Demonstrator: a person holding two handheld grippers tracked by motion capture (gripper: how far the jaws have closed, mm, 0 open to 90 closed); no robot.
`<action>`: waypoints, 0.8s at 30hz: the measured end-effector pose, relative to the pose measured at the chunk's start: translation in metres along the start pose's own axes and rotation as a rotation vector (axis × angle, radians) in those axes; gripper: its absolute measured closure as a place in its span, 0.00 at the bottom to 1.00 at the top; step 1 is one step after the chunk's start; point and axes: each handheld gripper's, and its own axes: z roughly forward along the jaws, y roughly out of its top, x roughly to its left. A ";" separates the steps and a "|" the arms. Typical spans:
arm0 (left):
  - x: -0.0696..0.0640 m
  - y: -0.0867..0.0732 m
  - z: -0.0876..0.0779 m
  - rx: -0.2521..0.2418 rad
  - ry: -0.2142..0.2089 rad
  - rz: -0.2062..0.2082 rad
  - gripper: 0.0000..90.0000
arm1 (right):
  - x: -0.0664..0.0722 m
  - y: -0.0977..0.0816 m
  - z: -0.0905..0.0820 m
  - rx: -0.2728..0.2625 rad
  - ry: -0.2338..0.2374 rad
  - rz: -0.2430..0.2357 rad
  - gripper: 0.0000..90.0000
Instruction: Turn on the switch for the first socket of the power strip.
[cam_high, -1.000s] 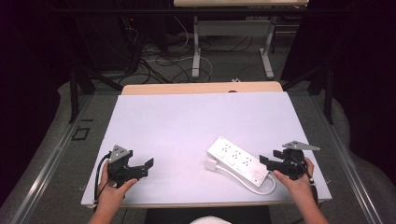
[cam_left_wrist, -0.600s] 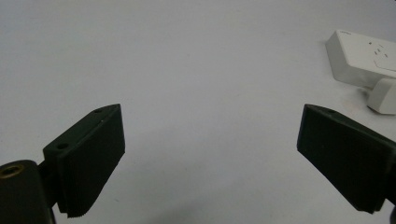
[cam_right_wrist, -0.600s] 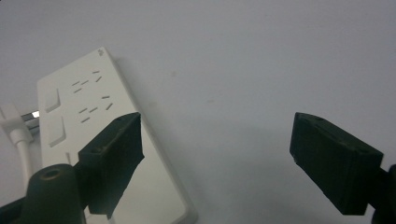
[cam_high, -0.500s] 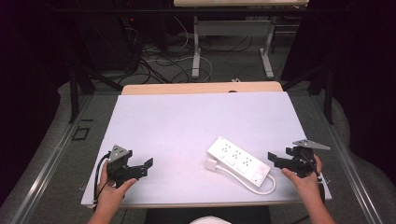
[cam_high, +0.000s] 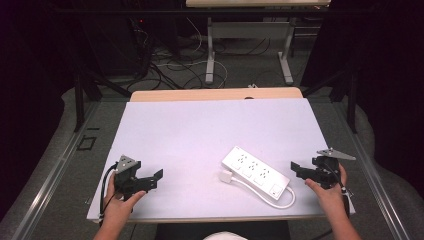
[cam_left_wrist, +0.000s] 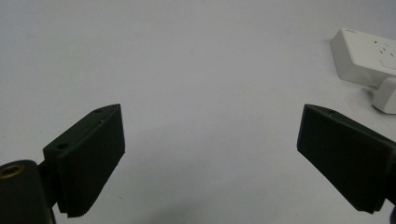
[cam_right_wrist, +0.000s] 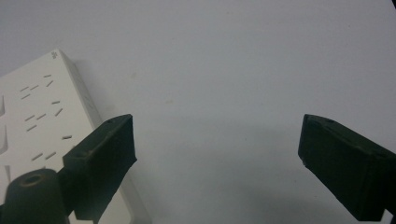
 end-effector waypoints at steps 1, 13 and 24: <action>0.000 0.000 0.000 0.000 0.000 -0.001 0.09 | -0.001 0.000 0.000 0.009 0.003 -0.003 0.10; 0.001 0.000 0.001 0.006 -0.001 -0.008 0.09 | -0.007 -0.002 0.004 0.023 -0.014 0.000 0.10; 0.002 0.000 0.001 0.006 -0.001 -0.009 0.09 | -0.009 -0.004 0.006 0.027 -0.015 0.025 0.10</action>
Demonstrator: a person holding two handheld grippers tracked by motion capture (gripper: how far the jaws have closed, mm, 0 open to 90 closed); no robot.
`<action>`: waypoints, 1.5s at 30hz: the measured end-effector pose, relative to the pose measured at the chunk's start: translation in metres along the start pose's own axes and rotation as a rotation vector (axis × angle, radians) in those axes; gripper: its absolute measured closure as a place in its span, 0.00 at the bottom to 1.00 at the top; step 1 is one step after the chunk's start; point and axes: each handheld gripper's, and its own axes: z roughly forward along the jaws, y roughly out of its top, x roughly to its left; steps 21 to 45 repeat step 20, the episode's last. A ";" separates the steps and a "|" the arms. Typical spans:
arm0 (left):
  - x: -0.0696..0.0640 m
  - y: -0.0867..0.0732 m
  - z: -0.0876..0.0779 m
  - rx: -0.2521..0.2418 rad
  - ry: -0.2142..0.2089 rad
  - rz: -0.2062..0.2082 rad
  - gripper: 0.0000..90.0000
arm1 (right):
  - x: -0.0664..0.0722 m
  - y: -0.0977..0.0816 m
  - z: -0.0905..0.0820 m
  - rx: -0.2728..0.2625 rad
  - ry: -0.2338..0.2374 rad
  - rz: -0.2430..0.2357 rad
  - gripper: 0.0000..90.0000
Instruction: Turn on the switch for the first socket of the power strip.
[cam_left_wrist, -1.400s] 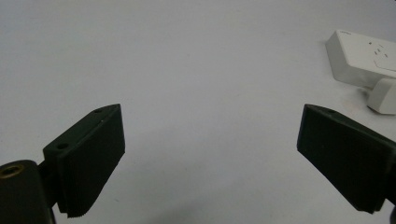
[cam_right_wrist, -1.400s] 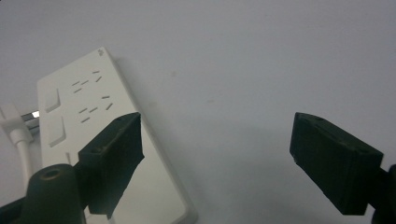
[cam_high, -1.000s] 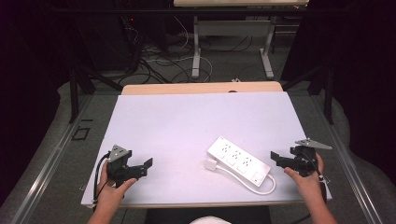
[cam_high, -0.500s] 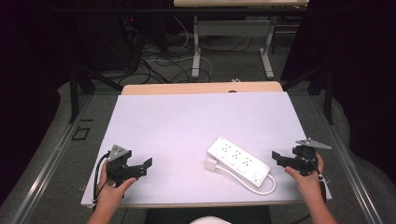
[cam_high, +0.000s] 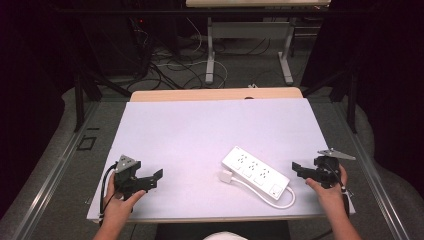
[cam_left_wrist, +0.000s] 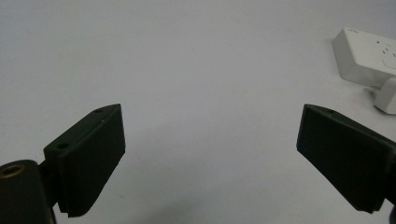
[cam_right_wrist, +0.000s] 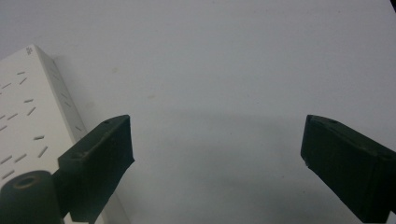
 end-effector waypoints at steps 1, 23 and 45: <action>0.000 0.000 0.000 0.000 0.000 0.000 0.09 | 0.000 0.000 0.000 -0.001 -0.001 0.000 0.10; 0.000 0.000 0.001 -0.001 -0.002 -0.002 0.09 | 0.001 -0.001 0.000 -0.001 0.004 0.011 0.10; 0.000 0.000 0.001 -0.001 -0.002 -0.002 0.09 | 0.001 -0.001 0.000 -0.001 0.004 0.011 0.10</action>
